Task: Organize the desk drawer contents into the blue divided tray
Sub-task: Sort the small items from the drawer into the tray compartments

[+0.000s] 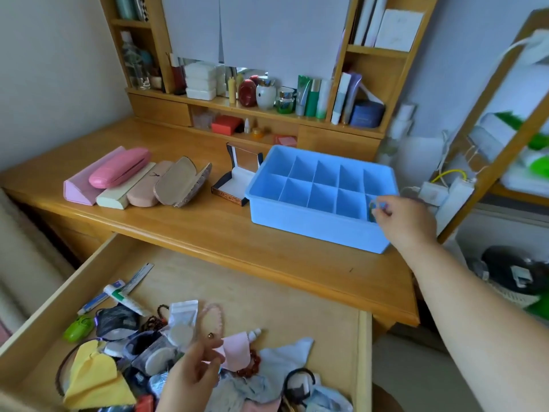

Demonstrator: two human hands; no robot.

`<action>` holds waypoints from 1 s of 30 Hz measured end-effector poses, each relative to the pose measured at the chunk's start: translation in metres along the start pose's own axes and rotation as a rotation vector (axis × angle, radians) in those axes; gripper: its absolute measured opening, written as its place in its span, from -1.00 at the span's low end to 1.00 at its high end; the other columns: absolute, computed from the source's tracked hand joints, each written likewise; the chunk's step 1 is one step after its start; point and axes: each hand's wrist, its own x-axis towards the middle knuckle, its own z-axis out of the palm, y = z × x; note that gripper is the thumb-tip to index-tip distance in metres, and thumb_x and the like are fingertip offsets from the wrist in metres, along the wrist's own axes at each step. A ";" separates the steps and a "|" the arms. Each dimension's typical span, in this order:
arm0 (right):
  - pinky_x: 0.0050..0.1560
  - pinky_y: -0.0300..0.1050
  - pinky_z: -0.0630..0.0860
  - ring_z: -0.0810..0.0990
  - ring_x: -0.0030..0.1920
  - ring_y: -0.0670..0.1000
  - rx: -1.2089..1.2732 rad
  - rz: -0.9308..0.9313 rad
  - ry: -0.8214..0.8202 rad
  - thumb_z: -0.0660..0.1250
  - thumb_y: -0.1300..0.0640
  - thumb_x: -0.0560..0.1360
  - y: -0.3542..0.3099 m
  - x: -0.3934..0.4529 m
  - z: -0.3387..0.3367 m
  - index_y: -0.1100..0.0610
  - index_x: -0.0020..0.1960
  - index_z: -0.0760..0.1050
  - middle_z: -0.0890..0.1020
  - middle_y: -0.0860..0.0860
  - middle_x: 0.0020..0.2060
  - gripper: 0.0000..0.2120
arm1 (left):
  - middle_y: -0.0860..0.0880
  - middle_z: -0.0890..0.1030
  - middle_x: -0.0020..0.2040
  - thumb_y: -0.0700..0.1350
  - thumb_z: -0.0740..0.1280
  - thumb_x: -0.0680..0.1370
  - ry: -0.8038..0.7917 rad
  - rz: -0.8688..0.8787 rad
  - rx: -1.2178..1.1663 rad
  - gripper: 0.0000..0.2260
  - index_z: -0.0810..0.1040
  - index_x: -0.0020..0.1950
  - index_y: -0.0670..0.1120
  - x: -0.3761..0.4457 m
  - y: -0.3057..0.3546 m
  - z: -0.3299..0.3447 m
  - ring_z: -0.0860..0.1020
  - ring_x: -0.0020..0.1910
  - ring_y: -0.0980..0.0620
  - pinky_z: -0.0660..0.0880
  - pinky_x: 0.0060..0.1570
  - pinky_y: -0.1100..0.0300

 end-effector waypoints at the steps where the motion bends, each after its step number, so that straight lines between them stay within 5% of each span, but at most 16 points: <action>1: 0.04 0.02 0.52 0.56 0.10 0.17 -0.130 -0.011 -0.071 0.19 0.01 0.57 0.000 0.002 0.003 -0.03 0.23 0.54 0.62 0.09 0.11 -0.72 | -0.09 0.63 -0.24 -0.43 0.28 0.46 -0.015 -0.001 0.004 -0.57 0.50 -0.05 0.15 -0.001 -0.002 -0.001 0.55 -0.41 -0.03 0.50 -0.28 0.27; 5: -0.28 -0.11 0.33 0.56 -0.21 0.11 -0.261 -0.120 -0.171 0.02 -0.12 0.59 -0.002 0.002 0.006 0.07 -0.23 0.50 0.57 0.01 -0.33 -0.58 | -0.13 0.63 -0.24 -0.41 0.28 0.48 -0.022 -0.030 0.014 -0.72 0.57 -0.04 -0.04 -0.001 -0.009 -0.004 0.55 -0.38 -0.01 0.51 -0.21 0.20; 7: -0.14 -0.05 0.31 0.54 -0.19 0.11 -0.320 -0.205 -0.150 -0.02 -0.15 0.59 -0.002 -0.006 0.009 0.06 -0.29 0.48 0.49 -0.04 -0.45 -0.53 | -0.11 0.64 -0.24 -0.40 0.28 0.49 -0.027 -0.047 0.025 -0.74 0.57 -0.03 -0.05 -0.002 -0.012 -0.004 0.55 -0.36 -0.01 0.52 -0.19 0.18; 10: 0.11 0.04 0.32 0.53 0.02 0.15 -0.223 -0.280 -0.098 0.08 -0.15 0.58 0.003 -0.020 0.013 0.05 0.01 0.59 0.61 0.04 -0.19 -0.61 | -0.05 0.65 -0.24 -0.35 0.29 0.50 -0.031 -0.020 0.090 -0.75 0.56 -0.02 0.00 -0.004 -0.013 -0.007 0.58 -0.34 0.02 0.54 -0.16 0.11; 13: 0.06 0.07 0.46 0.55 0.03 0.24 -0.045 -0.344 -0.024 0.29 -0.04 0.53 0.010 -0.031 0.012 0.20 0.19 0.55 0.59 0.16 0.05 -0.64 | 0.04 0.65 -0.18 -0.27 0.31 0.51 -0.047 0.034 0.190 -0.74 0.53 -0.04 0.12 -0.009 -0.013 -0.008 0.59 -0.25 0.16 0.53 -0.17 0.29; 17: -0.02 0.04 0.48 0.59 0.00 0.27 0.052 -0.391 -0.004 0.31 0.18 0.54 0.012 -0.046 0.007 0.27 0.13 0.58 0.63 0.23 -0.01 -0.77 | 0.21 0.57 -0.04 -0.25 0.28 0.52 -0.091 0.138 0.368 -0.76 0.55 0.06 0.08 -0.013 -0.017 -0.007 0.53 -0.05 0.27 0.36 -0.13 0.54; 21: -0.06 0.07 0.47 0.59 -0.11 0.29 0.086 -0.464 0.084 0.35 0.26 0.51 0.014 -0.074 0.001 0.32 0.05 0.60 0.64 0.24 -0.13 -0.83 | 0.11 0.56 0.05 -0.24 0.29 0.51 -0.142 0.192 0.459 -0.75 0.58 0.14 -0.02 -0.018 -0.027 -0.006 0.49 0.03 0.21 0.31 -0.11 0.62; 27: 0.02 0.03 0.42 0.57 -0.05 0.26 0.125 -0.431 0.088 0.35 0.21 0.50 0.011 -0.092 -0.001 0.29 0.09 0.60 0.62 0.22 -0.07 -0.79 | 0.04 0.58 0.12 -0.07 0.26 0.55 -0.214 0.347 0.672 -0.77 0.60 0.16 -0.03 -0.016 -0.024 0.018 0.49 0.14 0.05 0.41 0.10 0.24; 30: 0.11 0.10 0.38 0.53 0.04 0.24 0.067 -0.535 0.228 0.38 0.20 0.47 0.004 -0.101 -0.006 0.26 0.10 0.59 0.57 0.20 0.00 -0.76 | 0.01 0.55 0.10 0.03 0.22 0.52 -0.226 0.345 0.909 -0.73 0.57 0.14 0.00 -0.011 -0.015 0.047 0.44 0.15 -0.03 0.35 0.12 0.16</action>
